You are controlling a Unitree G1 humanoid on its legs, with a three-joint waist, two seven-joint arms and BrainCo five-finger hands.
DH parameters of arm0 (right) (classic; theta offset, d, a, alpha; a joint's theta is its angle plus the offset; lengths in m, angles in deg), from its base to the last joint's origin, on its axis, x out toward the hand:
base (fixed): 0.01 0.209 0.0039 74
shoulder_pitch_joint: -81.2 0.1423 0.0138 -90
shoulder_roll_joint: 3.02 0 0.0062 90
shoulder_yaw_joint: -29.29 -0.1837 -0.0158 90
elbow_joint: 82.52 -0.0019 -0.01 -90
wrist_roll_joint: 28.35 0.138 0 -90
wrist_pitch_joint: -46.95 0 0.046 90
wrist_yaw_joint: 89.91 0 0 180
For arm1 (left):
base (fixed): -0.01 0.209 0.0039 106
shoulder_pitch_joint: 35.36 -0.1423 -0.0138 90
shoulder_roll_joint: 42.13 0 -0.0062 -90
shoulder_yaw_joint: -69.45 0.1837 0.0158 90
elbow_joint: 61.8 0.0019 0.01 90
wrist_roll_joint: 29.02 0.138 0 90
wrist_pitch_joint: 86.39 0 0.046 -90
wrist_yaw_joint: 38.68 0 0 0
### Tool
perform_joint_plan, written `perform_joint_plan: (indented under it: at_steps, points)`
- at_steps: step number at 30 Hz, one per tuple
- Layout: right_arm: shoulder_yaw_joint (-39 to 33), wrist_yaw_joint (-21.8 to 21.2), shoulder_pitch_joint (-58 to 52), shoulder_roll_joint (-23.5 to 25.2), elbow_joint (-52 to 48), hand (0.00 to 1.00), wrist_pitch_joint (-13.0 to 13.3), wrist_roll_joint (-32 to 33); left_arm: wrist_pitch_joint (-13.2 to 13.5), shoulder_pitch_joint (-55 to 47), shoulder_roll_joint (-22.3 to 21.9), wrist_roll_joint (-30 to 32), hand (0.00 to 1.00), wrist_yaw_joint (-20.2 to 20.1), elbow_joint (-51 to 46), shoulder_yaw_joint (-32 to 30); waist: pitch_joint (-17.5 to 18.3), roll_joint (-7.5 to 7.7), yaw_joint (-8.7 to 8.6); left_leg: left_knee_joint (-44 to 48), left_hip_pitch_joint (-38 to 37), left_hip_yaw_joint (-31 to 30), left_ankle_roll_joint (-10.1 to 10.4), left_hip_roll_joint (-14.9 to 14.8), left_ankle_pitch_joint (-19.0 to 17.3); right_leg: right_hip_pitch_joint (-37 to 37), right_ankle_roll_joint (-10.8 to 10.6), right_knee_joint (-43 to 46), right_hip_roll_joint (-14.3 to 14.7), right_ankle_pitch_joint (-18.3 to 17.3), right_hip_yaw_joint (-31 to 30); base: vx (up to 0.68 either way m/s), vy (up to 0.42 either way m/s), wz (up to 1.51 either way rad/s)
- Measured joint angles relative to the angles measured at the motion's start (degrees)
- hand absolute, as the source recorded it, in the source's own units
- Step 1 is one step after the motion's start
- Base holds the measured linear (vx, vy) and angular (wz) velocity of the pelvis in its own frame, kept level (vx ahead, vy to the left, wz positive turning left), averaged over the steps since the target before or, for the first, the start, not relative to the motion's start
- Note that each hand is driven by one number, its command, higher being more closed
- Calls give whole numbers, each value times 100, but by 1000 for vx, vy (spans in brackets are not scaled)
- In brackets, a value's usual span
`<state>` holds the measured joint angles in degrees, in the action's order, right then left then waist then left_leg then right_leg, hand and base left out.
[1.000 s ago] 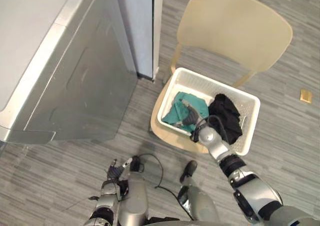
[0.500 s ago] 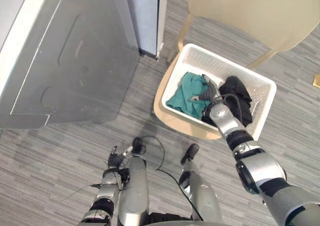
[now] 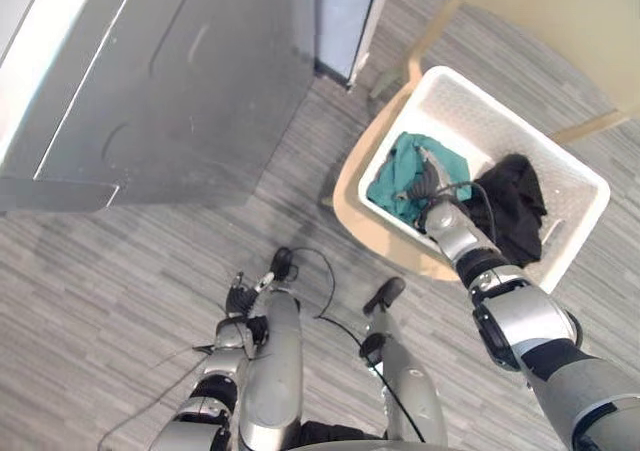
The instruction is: Pick up the laundry basket with both hands and put the clothes into the washing machine.
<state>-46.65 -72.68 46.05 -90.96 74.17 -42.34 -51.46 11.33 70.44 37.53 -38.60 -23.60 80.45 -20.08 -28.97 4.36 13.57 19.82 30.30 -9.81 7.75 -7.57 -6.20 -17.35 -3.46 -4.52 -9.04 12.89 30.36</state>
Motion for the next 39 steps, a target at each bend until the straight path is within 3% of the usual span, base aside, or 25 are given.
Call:
perform_joint_plan:
  at_steps: [7,12,16,19,25,28,29,32,34,39]
  points:
    - [25,65,17,-121,-88,100,1,-618,-7,177,-250,3,0,-2,-116,-7,1,5,29,-390,-6,-150,69,17,252,-7,-46,-69,4,-44,146,-5,-4,15]
    - [-2,-82,-330,-62,-244,100,-11,-629,-105,269,-332,4,0,0,-112,-23,2,25,140,-380,-62,-86,73,-62,253,11,-46,-53,58,-44,85,-21,3,-7]
    - [-285,-220,-539,51,-285,100,-190,-636,-124,290,-329,6,0,-7,-103,-70,-19,101,185,-364,-196,26,75,-132,251,71,-45,18,63,-44,-23,-22,26,-8]
    - [-628,-257,-686,91,-284,100,-323,-443,-129,248,-320,5,0,-6,-95,-73,-24,113,306,-384,-427,170,75,-161,250,202,-45,32,65,-44,-168,-19,21,-16]
    - [-1257,-155,-714,-93,-875,100,-484,92,-87,-138,-89,-209,0,-21,-121,-122,58,227,172,-388,-757,329,72,-163,249,401,-45,46,50,-44,-390,-59,22,-12]
    - [-1270,35,-772,-89,-1941,100,-477,240,-100,-481,97,-314,0,-89,-94,-321,286,432,22,-417,-935,552,60,-187,240,416,-32,63,41,-31,-619,-41,24,-33]
    - [-1345,175,-954,-13,-2550,100,-452,338,-124,-732,176,-326,0,-130,-46,-354,573,559,-29,-501,-1068,659,58,-193,239,430,-31,63,36,-30,-728,13,13,-28]
    - [-1374,258,-1325,91,-3241,100,-415,470,-188,-917,160,-318,0,-149,22,-416,876,598,-46,-607,-1318,765,55,-201,235,577,-32,52,34,-32,-800,48,9,-17]
    - [-1373,271,-1756,390,-3997,100,-339,539,-250,-1171,123,-296,0,-244,73,-566,1278,629,-187,-732,-1506,880,49,-189,232,637,-34,45,7,-34,-886,55,22,-18]
    - [-1389,262,-2725,680,-5568,100,-117,826,-357,-1489,90,-3,0,-281,171,-772,1752,609,-387,-968,-1893,1047,40,-155,229,822,-120,14,-35,-104,-1011,22,23,-11]
